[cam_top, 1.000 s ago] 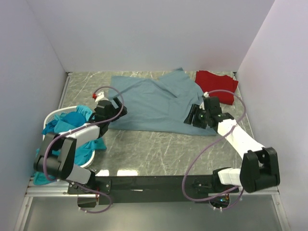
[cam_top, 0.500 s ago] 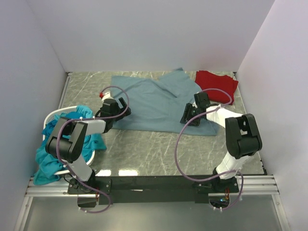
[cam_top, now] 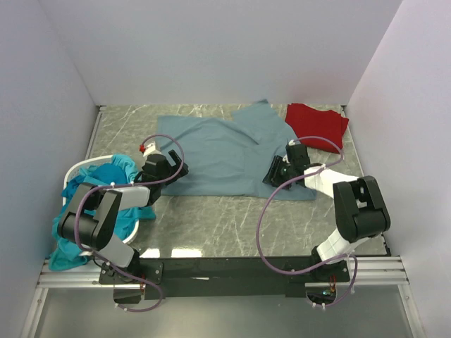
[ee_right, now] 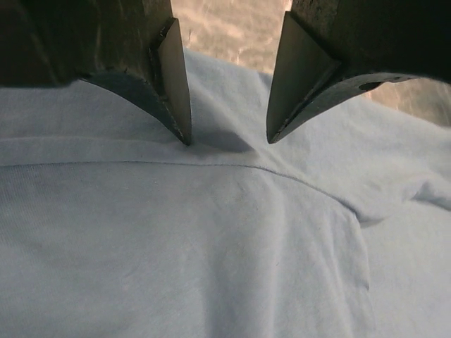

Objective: Fold and stack the t-shirts
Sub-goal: Fold the tshirt

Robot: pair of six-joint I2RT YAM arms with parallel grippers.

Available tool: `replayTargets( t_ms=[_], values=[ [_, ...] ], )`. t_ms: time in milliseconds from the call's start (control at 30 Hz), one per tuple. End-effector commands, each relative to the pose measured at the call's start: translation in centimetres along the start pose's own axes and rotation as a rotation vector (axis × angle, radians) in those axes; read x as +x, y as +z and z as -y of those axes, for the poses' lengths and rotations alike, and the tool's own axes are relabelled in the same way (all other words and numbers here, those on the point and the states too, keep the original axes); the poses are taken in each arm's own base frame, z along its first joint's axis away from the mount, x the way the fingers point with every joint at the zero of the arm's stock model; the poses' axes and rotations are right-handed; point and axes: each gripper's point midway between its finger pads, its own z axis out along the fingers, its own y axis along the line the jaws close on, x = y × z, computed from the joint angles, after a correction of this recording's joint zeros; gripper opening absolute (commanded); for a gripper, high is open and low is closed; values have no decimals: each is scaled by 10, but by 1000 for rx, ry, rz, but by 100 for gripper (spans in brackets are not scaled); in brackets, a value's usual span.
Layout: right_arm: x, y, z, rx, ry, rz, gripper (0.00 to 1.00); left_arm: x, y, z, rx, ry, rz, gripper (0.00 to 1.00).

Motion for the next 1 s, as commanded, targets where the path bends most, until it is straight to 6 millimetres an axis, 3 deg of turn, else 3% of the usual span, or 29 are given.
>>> replayTargets(
  t_ms=[0,467,633,733,967],
  values=[
    [81,-9,32,111,41,-225,55,21,-14,-24,-88,-20,-63,99],
    [109,-43,41,136,58,-195,55,38,-48,-43,-127,-51,-64,100],
    [113,-54,43,141,61,-181,55,36,-62,-37,-103,-55,-46,99],
    [97,-63,32,120,38,-126,55,30,-67,-32,-94,-47,-30,99],
    [33,-78,0,84,-51,40,56,2,-68,-6,-35,-22,37,99]
  ],
)
